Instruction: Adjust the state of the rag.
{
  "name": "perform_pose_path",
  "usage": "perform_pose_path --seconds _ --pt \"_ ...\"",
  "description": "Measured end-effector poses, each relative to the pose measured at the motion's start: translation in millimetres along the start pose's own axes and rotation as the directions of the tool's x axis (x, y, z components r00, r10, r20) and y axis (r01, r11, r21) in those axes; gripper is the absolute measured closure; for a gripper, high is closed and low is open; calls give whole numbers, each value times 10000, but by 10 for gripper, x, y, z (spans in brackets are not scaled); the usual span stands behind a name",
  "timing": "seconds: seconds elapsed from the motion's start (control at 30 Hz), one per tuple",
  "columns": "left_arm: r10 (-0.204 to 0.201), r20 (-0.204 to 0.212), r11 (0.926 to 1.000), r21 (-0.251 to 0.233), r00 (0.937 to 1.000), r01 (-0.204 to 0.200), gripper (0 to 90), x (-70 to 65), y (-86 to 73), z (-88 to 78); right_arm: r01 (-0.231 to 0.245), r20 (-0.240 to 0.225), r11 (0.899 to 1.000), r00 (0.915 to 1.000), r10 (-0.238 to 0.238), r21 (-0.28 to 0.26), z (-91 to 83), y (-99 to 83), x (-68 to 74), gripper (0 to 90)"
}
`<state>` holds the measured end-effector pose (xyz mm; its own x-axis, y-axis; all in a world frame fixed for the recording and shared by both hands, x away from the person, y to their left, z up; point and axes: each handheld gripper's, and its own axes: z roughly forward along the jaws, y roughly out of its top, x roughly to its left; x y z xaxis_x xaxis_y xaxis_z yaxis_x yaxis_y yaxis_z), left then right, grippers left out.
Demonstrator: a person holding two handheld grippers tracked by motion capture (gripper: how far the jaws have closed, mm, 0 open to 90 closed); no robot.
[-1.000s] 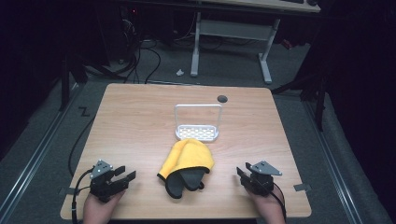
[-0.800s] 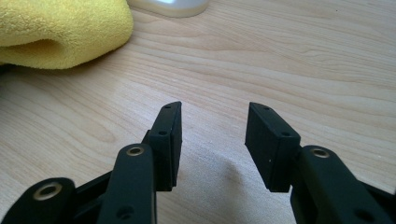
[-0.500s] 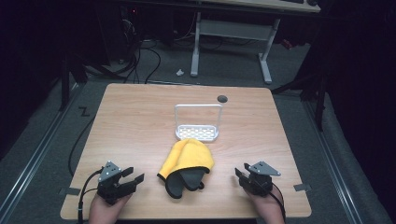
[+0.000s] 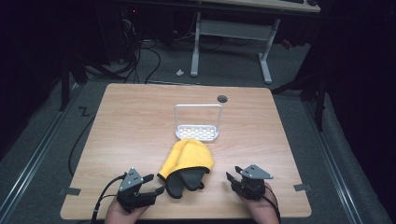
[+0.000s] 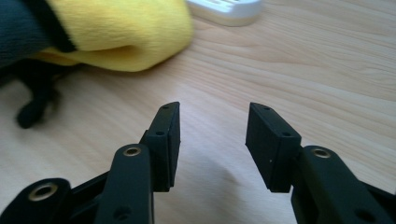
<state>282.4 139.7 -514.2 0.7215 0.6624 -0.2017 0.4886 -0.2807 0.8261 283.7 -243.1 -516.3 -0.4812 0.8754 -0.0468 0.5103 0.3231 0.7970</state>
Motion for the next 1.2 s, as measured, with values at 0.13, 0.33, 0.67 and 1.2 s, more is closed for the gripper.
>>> perform_pose_path --seconds 0.13,0.33,0.67,1.2 --pt "-89 247 10000 40 9997 88 356 -63 1 68 115 -327 9999 9994 -118 -80 0 23 106 520" --pt "-276 151 9993 246 9995 272 401 -146 25 299 798 -1015 9968 9916 -803 -88 33 73 416 484" --pt "-693 639 9967 459 9955 664 691 -120 41 285 1339 -1735 9906 9766 -1272 275 189 133 703 481" --pt "-821 1135 9964 306 9901 791 855 -107 132 281 1559 -1822 9841 9735 -1385 851 363 178 872 783"
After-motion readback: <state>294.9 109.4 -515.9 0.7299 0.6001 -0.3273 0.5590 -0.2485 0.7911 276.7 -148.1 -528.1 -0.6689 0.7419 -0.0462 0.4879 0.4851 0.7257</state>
